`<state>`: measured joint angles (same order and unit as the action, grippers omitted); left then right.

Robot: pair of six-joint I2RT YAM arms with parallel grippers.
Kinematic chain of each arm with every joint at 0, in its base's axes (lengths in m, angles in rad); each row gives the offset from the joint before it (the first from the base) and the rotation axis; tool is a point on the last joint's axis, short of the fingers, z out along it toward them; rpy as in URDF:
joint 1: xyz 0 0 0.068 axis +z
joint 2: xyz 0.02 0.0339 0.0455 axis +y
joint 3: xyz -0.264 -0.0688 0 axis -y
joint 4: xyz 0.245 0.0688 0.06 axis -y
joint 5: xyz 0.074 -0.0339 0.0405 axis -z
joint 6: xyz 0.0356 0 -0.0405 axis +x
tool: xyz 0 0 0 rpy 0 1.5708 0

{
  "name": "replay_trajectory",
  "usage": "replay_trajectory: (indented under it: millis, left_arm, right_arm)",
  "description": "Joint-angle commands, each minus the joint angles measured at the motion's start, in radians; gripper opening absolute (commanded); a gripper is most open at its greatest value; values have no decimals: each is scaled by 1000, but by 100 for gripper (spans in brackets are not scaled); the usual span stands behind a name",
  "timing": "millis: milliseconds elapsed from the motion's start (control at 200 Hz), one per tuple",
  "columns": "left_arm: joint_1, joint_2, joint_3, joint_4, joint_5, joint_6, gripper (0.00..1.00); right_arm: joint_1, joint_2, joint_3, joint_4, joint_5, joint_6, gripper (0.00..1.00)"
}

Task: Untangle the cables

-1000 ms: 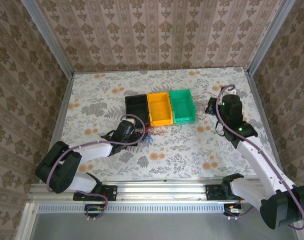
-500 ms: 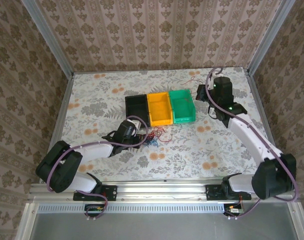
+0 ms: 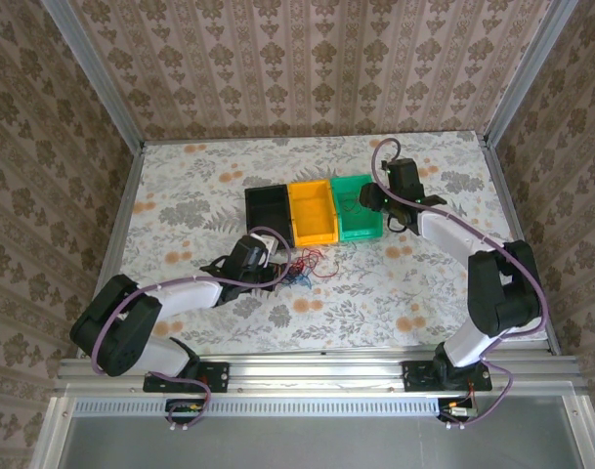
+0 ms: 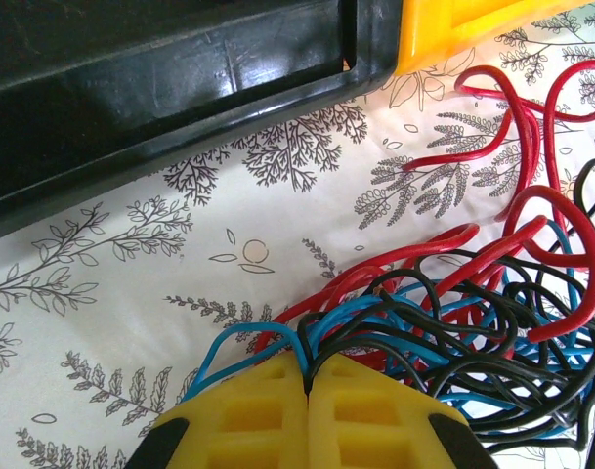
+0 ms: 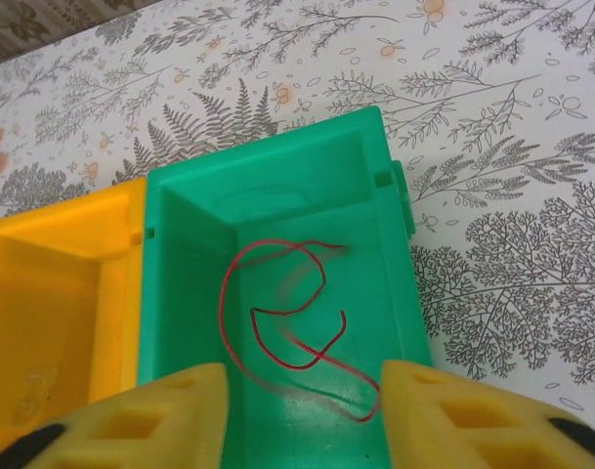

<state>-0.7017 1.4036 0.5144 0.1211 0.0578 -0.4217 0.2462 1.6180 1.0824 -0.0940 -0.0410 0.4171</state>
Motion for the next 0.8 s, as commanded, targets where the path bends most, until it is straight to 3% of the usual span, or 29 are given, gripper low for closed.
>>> replay_trajectory:
  millis: [0, 175, 355, 540, 795]
  left_arm:
    - [-9, 24, 22, -26, 21, 22, 0]
    - [-10, 34, 26, -20, 29, 27, 0]
    - [-11, 66, 38, -19, 47, 30, 0]
    - [-11, 75, 45, -23, 56, 34, 0]
    - [-15, 67, 42, -31, 56, 35, 0]
  right_arm:
    - [4, -48, 15, -17, 16, -8, 52]
    - [46, -147, -68, -38, -24, -58, 52]
    - [200, -191, -148, -78, -114, -109, 52]
    - [338, -124, -199, -39, -180, -79, 50]
    - [352, 42, -143, -17, -129, -68, 45]
